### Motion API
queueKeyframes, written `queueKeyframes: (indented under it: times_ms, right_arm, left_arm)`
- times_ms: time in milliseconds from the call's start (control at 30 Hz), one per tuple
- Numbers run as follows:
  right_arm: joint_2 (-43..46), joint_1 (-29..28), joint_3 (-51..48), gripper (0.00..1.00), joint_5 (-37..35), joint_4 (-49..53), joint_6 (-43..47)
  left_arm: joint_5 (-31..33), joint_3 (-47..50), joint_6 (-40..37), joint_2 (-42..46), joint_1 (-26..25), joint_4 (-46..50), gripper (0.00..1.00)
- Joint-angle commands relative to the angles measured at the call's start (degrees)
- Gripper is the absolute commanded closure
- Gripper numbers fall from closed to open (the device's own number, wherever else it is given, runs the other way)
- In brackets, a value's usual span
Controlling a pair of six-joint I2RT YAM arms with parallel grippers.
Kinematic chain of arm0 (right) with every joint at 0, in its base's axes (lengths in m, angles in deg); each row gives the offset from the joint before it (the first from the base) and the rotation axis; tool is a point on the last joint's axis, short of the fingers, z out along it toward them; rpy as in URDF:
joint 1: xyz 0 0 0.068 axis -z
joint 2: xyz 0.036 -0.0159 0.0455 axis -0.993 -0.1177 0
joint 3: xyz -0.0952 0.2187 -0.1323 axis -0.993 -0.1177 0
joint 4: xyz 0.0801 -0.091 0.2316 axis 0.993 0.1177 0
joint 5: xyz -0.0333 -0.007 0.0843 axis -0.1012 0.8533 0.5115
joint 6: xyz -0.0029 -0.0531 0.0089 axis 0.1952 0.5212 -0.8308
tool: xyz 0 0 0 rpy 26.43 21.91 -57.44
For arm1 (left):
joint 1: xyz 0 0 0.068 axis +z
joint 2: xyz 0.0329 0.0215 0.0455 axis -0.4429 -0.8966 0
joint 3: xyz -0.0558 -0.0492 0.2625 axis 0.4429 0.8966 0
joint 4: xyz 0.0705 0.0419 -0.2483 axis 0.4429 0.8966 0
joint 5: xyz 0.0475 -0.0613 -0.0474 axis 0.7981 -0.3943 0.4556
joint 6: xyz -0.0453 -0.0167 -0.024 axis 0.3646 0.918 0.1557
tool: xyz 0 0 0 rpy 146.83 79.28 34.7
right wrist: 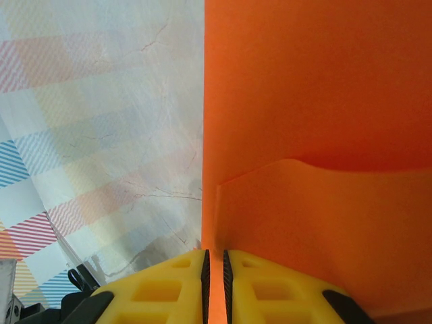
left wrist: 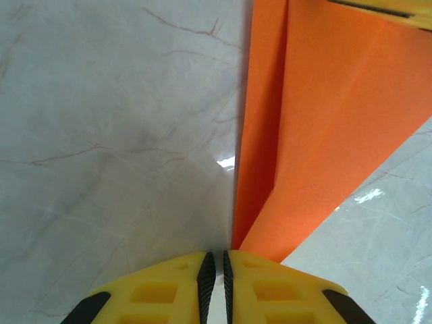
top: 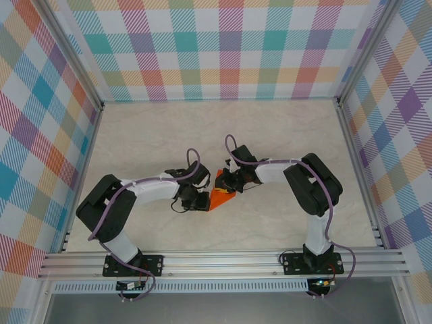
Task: Fold a paper plane with a square sheet of paper (pick it up from the middle)
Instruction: Fourth fold the wing at the center of the table.
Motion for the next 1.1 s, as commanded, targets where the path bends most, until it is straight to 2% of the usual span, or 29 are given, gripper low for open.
queueKeyframes:
  times_ms: [0, 300, 467, 600, 767, 1067]
  right_arm:
    - [-2.3, 0.2, -0.1, 0.83, -3.4, 5.0, 1.0]
    - [-2.7, 0.2, -0.1, 0.84, -3.9, 5.2, 0.9]
    - [-2.8, 0.2, -0.1, 0.84, -3.9, 5.4, 1.0]
    - [-2.7, 0.2, -0.1, 0.84, -3.8, 5.4, 1.1]
    - [-2.8, 0.2, -0.1, 0.84, -3.7, 5.0, 0.9]
    - [-2.9, 0.1, -0.4, 0.84, -3.4, 4.6, 0.6]
  left_arm:
    - [7.1, 0.9, 0.0, -4.9, -2.3, 10.7, 0.83]
    - [12.2, -3.5, 1.5, -5.4, -5.9, 15.4, 0.84]
    - [13.0, -2.0, 3.4, 3.5, -5.9, 13.2, 0.82]
    - [12.6, -0.6, 4.6, 11.7, -3.9, 10.3, 0.79]
    - [2.6, 2.8, 5.9, 15.8, 0.5, -1.7, 0.79]
    - [-9.1, 5.3, 10.5, 6.9, 2.4, -19.8, 0.82]
